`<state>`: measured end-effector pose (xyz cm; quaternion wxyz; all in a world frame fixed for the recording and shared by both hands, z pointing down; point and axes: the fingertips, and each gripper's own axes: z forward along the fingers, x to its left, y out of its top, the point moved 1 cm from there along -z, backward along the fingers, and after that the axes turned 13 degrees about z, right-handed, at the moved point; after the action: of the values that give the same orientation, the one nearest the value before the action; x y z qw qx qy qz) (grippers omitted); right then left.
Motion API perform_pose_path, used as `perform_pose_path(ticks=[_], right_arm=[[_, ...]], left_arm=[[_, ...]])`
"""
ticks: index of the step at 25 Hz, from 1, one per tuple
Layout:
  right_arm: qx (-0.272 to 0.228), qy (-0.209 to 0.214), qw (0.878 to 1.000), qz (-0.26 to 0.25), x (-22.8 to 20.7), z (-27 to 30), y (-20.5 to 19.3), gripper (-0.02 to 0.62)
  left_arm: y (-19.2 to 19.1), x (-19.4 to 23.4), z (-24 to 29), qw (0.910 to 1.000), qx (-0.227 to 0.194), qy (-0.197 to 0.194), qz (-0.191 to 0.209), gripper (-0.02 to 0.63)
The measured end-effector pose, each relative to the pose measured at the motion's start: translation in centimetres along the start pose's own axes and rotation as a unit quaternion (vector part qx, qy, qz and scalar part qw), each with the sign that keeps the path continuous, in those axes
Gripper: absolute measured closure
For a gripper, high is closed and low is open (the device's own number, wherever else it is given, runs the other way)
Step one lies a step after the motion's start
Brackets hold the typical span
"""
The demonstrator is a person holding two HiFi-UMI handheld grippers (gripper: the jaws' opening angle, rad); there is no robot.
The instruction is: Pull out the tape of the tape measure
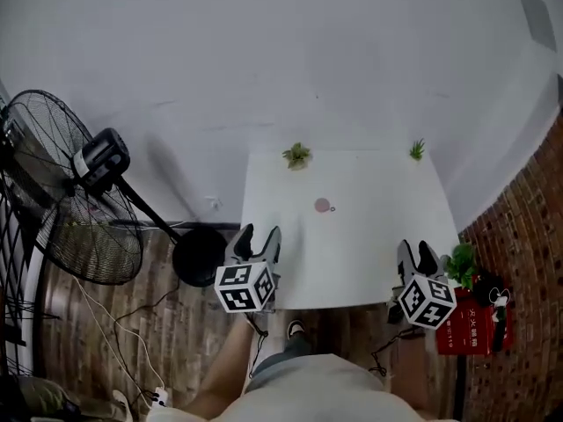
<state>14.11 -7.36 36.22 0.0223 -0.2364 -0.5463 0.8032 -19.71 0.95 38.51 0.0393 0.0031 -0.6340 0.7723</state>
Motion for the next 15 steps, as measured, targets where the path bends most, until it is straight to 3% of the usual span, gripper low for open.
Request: perform_pose_path(ticks=[15], right_arm=[[0.035,-0.027,0.999,0.009,-1.2,7.5,-0.2,0.383]], left_arm=[[-0.5,1.4,9.4,0.9989,0.029,-0.037,0.002,0.37]])
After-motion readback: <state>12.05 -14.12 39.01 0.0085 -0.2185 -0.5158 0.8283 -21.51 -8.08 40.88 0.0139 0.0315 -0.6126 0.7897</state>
